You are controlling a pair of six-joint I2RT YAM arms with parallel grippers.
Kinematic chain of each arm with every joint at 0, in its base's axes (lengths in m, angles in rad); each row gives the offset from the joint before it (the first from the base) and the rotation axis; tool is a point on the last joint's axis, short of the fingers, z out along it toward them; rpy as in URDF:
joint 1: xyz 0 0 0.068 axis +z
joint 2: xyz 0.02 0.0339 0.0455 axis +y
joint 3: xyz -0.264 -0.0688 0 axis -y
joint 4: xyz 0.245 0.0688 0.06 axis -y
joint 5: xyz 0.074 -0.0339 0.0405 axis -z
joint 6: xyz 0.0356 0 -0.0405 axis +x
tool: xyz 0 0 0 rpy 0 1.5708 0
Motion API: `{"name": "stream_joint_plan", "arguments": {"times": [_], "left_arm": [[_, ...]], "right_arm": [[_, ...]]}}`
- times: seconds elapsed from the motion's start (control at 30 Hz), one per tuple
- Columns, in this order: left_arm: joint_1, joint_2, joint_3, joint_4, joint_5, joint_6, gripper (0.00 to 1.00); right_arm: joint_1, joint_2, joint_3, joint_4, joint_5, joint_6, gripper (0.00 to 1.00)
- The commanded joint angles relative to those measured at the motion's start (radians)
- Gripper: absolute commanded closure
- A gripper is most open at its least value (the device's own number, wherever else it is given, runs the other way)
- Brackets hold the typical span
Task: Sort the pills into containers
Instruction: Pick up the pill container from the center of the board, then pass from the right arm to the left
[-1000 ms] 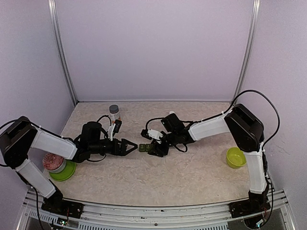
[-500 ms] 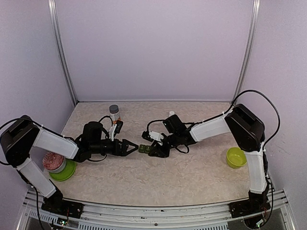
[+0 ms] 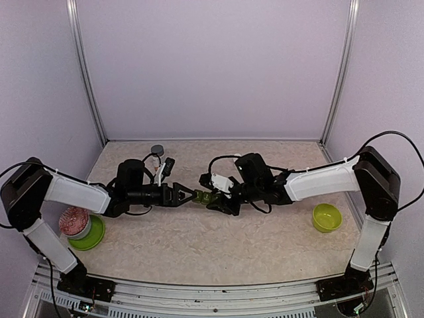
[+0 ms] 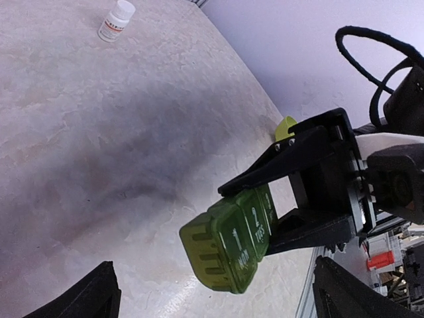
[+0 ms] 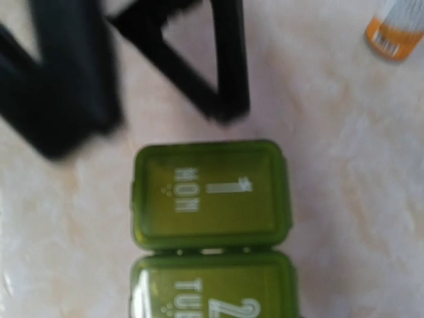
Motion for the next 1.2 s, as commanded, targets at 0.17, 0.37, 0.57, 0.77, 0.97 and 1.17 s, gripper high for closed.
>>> {"name": "stream_joint_plan", "arguments": {"times": [0.17, 0.37, 0.57, 0.77, 0.97, 1.17], "left_arm": [[-0.029, 0.036, 0.030, 0.118, 0.125, -0.122, 0.07], [-0.050, 0.047, 0.027, 0.122, 0.139, -0.130, 0.13], [-0.057, 0.067, 0.025, 0.135, 0.148, -0.148, 0.14], [-0.063, 0.088, 0.033, 0.174, 0.162, -0.176, 0.17], [-0.069, 0.109, 0.054, 0.179, 0.175, -0.186, 0.23], [-0.075, 0.133, 0.063, 0.185, 0.185, -0.192, 0.35]], "right_arm": [[0.071, -0.088, -0.088, 0.103, 0.128, 0.012, 0.71], [0.089, -0.115, -0.111, 0.122, 0.167, 0.015, 0.71], [0.101, -0.141, -0.130, 0.145, 0.168, 0.006, 0.72], [0.118, -0.146, -0.130, 0.142, 0.162, -0.009, 0.72], [0.130, -0.146, -0.128, 0.138, 0.161, -0.014, 0.72], [0.135, -0.140, -0.134, 0.142, 0.158, -0.012, 0.72]]}}
